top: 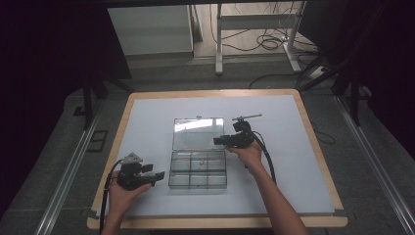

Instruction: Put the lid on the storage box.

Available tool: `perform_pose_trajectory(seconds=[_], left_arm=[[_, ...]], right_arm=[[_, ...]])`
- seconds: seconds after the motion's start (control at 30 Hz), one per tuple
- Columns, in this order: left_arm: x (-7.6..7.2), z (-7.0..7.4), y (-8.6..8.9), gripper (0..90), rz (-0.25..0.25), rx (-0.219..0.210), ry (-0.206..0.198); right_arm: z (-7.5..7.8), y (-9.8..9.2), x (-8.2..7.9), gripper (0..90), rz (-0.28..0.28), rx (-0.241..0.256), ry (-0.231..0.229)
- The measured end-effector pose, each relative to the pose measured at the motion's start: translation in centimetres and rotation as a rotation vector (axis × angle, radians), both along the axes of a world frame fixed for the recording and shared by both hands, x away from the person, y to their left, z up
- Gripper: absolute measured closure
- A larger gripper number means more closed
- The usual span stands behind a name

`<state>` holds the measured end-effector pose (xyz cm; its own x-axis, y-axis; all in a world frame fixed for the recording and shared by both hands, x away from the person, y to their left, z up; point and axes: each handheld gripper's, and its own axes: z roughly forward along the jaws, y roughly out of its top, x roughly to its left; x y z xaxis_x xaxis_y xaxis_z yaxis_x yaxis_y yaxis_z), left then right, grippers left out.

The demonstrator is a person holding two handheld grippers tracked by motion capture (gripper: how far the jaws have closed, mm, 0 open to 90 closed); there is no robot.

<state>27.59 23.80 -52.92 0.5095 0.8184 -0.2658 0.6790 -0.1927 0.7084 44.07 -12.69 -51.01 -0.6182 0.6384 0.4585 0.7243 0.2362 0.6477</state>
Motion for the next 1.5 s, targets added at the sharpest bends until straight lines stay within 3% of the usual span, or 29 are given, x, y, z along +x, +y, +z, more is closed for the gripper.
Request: perform_pose_trajectory(seconds=[1.5], left_arm=[[0.0, -0.1, 0.0, 35.0, 0.004, -0.002, 0.003]], right_arm=[[0.8, -0.6, -1.5, 66.7, 0.006, 0.03, -0.145]])
